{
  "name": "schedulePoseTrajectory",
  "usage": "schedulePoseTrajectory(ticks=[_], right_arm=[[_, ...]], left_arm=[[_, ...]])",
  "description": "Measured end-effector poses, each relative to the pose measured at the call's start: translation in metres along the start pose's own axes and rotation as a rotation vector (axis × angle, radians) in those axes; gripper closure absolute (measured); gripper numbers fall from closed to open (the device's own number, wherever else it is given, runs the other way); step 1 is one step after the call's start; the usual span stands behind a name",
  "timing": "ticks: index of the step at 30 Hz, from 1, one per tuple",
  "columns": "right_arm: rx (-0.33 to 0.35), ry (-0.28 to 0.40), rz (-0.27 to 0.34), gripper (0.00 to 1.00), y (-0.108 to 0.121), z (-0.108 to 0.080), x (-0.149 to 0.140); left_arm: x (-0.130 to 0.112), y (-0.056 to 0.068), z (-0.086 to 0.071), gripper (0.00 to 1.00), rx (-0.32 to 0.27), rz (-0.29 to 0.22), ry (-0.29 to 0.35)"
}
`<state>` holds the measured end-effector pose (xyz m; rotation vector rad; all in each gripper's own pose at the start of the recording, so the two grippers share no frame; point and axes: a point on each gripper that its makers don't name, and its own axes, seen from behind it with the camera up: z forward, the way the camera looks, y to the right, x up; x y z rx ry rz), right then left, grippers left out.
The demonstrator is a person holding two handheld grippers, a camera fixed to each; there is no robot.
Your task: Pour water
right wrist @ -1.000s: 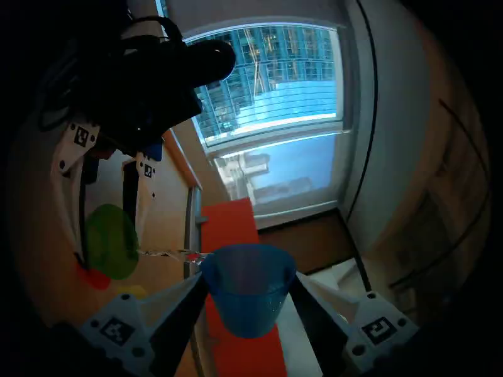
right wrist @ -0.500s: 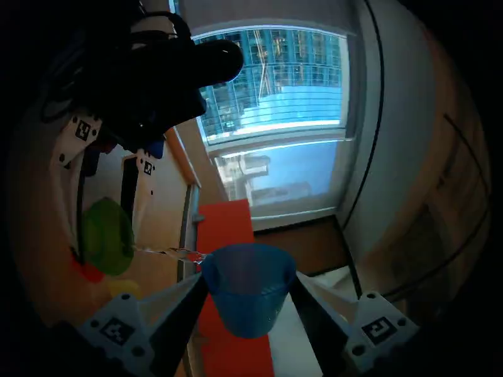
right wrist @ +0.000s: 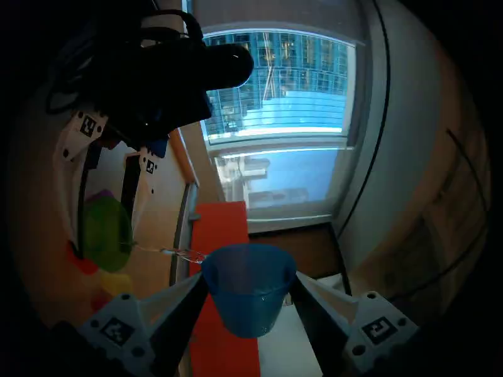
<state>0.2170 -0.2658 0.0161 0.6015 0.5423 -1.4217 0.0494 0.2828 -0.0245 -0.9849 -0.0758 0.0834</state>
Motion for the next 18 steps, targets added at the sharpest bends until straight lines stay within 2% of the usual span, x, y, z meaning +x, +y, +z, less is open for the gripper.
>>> schedulePoseTrajectory(ticks=[18], right_arm=[[-0.016, 0.000, -0.116, 0.11, 0.0076, 0.0039, -0.0020]], left_arm=[[-0.0023, -0.0001, 0.0029, 0.13, 0.000, -0.001, -0.009]])
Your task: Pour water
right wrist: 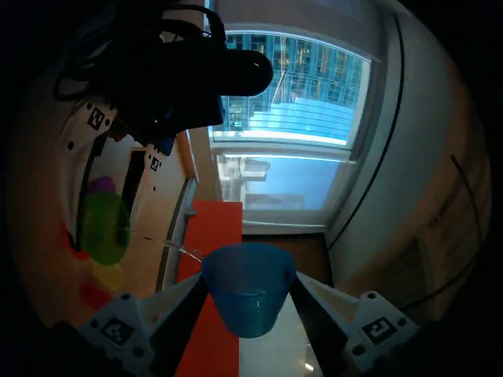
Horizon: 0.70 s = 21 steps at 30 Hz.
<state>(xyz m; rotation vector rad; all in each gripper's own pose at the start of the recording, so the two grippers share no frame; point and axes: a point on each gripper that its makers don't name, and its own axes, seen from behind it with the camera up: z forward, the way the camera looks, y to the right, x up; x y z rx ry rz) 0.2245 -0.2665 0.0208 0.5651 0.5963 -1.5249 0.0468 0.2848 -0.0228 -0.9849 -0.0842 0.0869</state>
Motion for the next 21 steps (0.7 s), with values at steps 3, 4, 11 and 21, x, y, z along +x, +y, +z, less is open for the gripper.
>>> schedulePoseTrajectory(ticks=[3, 4, 11, 21], right_arm=[[-0.001, -0.001, -0.016, 0.11, 0.0000, 0.0008, -0.0002], [-0.001, 0.000, -0.019, 0.11, -0.0001, 0.0004, 0.0009], [0.001, 0.006, -0.022, 0.11, 0.0008, -0.0011, 0.0066], [0.004, 0.003, 0.055, 0.11, -0.0022, -0.0019, 0.0054]], left_arm=[[0.0001, 0.0000, 0.0004, 0.13, -0.001, -0.004, 0.002], [0.0003, -0.0001, 0.0005, 0.13, -0.002, -0.004, 0.002], [0.0007, -0.0013, 0.0006, 0.13, 0.001, -0.004, 0.003], [0.0024, -0.0020, -0.0002, 0.13, 0.003, -0.004, 0.007]])
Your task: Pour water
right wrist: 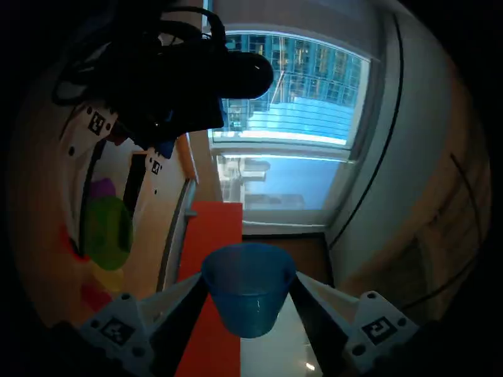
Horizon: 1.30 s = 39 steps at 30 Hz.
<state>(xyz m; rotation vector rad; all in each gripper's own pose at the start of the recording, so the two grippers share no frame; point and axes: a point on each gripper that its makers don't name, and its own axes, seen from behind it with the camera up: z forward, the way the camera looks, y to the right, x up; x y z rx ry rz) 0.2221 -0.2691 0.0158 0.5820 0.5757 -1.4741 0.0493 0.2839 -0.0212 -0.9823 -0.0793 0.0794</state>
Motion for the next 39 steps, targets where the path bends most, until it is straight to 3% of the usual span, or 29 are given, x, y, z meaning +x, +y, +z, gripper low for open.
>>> schedulePoseTrajectory(ticks=[7, 18, 39], right_arm=[[0.022, 0.011, 0.210, 0.11, -0.005, -0.004, 0.000], [0.065, 0.034, 0.610, 0.11, -0.012, -0.012, 0.006], [0.188, 0.080, 1.259, 0.11, -0.026, -0.022, 0.022]], left_arm=[[0.000, -0.001, -0.001, 0.13, 0.003, -0.001, 0.003], [0.003, -0.003, -0.003, 0.13, 0.012, 0.009, 0.006], [0.002, -0.003, -0.002, 0.13, 0.017, 0.015, 0.002]])
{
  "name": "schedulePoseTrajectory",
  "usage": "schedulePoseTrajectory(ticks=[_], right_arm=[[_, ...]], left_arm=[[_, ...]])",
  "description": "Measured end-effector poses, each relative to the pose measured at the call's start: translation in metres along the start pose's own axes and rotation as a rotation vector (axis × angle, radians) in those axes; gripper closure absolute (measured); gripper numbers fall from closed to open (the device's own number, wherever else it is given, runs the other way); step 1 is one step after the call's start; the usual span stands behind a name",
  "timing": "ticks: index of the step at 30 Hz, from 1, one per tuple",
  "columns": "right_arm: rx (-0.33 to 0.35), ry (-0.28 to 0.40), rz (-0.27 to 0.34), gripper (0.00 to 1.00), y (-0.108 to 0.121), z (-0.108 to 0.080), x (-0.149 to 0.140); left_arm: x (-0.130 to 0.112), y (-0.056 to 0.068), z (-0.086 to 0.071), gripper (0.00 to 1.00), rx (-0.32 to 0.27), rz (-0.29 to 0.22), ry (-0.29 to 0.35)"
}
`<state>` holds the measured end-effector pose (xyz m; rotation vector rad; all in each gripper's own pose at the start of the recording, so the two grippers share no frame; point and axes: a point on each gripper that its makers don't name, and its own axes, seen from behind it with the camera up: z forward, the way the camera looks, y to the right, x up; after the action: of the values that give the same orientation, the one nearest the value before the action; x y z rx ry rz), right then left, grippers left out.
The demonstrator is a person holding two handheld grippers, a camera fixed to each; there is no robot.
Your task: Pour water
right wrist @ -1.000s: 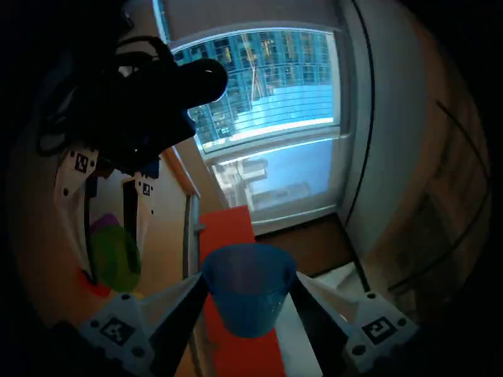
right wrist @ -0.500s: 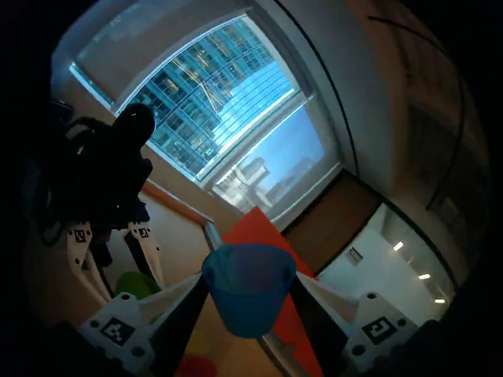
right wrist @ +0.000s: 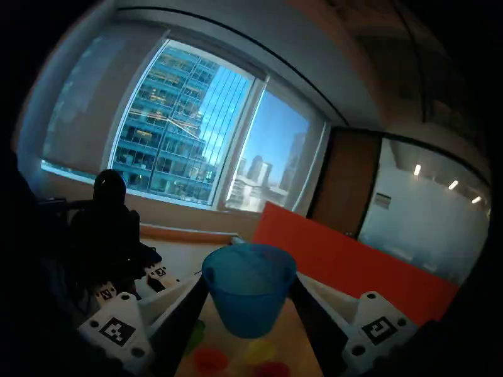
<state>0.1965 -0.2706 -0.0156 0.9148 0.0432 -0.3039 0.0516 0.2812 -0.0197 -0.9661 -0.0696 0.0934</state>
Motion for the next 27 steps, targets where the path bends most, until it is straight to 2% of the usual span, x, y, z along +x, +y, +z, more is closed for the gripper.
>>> schedulePoseTrajectory(ticks=[5, 9, 18, 27], right_arm=[[0.022, 0.008, 0.113, 0.11, 0.001, 0.001, -0.001], [0.019, 0.015, 0.154, 0.11, 0.005, -0.001, -0.002], [-0.022, -0.002, 0.170, 0.11, 0.019, -0.009, -0.014], [-0.074, -0.029, 0.169, 0.11, 0.038, -0.030, -0.036]], left_arm=[[0.000, 0.000, 0.001, 0.13, 0.000, 0.002, -0.004], [-0.001, 0.001, 0.000, 0.13, -0.001, 0.008, -0.010], [-0.007, -0.006, -0.005, 0.13, 0.013, 0.010, -0.031], [-0.021, -0.015, -0.016, 0.13, 0.035, 0.011, -0.059]])
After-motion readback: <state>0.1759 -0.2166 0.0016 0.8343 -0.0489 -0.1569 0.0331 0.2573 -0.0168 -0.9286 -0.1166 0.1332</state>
